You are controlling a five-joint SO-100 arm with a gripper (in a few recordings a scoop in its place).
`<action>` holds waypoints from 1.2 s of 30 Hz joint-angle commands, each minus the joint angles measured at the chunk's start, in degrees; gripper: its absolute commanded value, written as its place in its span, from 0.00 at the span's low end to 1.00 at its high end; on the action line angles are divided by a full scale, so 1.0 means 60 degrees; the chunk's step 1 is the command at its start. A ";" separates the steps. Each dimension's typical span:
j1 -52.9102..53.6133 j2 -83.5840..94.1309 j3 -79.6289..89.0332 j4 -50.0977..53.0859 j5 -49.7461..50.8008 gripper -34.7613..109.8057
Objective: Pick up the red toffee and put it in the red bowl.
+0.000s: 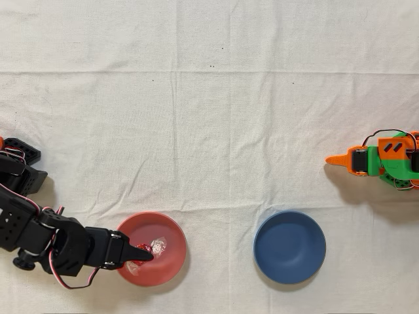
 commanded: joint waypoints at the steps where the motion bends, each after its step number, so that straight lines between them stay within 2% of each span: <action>1: 0.0073 -0.0073 0.0088 -0.0513 -0.0278 0.31; 12: 0.0088 -0.0996 0.0469 -0.1509 -0.0557 0.31; 20: 0.0190 -0.1011 0.0498 -0.1582 -0.0527 0.31; 28: 0.0425 -0.0835 0.0718 -0.1802 -0.0161 0.42; 36: 0.0425 -0.0981 0.0615 -0.1904 -0.0029 0.48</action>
